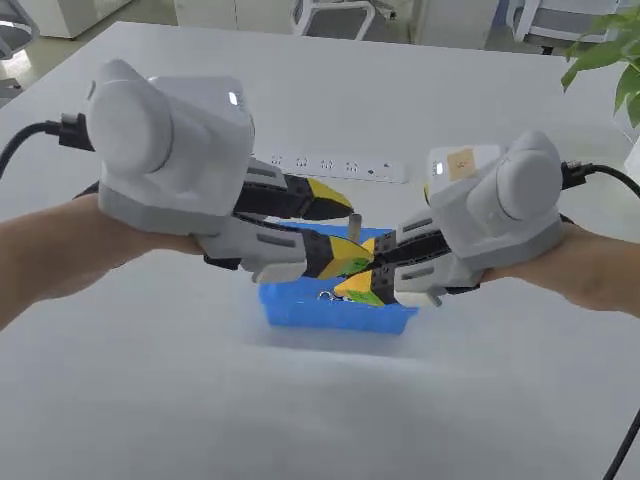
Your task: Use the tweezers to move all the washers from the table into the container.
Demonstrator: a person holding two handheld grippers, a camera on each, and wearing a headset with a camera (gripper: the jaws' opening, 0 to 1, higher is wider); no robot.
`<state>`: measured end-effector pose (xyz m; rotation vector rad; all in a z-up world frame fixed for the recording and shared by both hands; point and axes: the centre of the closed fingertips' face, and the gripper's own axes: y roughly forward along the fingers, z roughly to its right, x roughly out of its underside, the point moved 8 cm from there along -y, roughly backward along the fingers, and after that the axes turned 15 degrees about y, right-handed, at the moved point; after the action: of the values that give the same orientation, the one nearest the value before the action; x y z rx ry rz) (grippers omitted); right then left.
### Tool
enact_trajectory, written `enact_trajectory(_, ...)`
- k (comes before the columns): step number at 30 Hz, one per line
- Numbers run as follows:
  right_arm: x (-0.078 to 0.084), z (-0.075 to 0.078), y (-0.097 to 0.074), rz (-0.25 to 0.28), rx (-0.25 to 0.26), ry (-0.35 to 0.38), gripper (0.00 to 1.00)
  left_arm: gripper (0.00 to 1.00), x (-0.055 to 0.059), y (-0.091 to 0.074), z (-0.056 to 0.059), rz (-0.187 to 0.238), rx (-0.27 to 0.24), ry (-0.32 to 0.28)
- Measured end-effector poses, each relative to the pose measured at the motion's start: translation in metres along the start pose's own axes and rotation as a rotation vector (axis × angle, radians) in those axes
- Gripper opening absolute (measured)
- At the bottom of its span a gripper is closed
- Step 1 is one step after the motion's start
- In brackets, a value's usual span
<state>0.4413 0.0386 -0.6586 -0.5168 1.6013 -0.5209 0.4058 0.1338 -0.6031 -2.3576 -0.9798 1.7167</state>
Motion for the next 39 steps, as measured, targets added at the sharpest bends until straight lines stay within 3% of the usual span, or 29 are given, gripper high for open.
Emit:
enact_trajectory(2,0.000,-0.003,-0.001,-0.010,-0.005,-0.008,0.09,0.25,0.000,0.000,0.002,-0.008,0.008,0.019)
enact_trajectory(5,0.000,-0.007,-0.003,-0.016,-0.011,-0.013,0.09,0.09,-0.003,-0.002,0.008,0.003,0.032,0.016)
enact_trajectory(14,0.001,-0.018,-0.010,-0.045,-0.022,-0.034,0.09,0.07,-0.005,-0.009,0.018,-0.025,0.059,0.080)
enact_trajectory(18,0.001,-0.024,-0.014,-0.051,-0.036,-0.037,0.08,0.07,-0.006,-0.012,0.024,0.007,0.072,0.084)
enact_trajectory(28,0.006,-0.030,-0.018,-0.087,-0.031,-0.055,0.08,0.07,-0.004,-0.012,0.031,0.014,0.102,0.096)
enact_trajectory(29,0.006,-0.032,-0.019,-0.087,-0.041,-0.045,0.08,0.07,-0.004,-0.012,0.031,0.035,0.114,0.091)
enact_trajectory(30,0.006,-0.035,-0.019,-0.082,-0.063,-0.038,0.08,0.07,-0.005,-0.013,0.033,0.074,0.135,0.048)
enact_trajectory(31,0.006,-0.038,-0.020,-0.083,-0.075,-0.042,0.08,0.07,-0.002,-0.016,0.034,0.082,0.151,0.035)
enact_trajectory(36,0.011,-0.040,-0.018,-0.123,-0.080,-0.058,0.08,0.07,0.014,-0.017,0.039,-0.007,0.202,0.072)
enact_trajectory(39,0.012,-0.040,-0.017,-0.138,-0.089,-0.058,0.08,0.07,0.019,-0.015,0.042,-0.016,0.211,0.071)
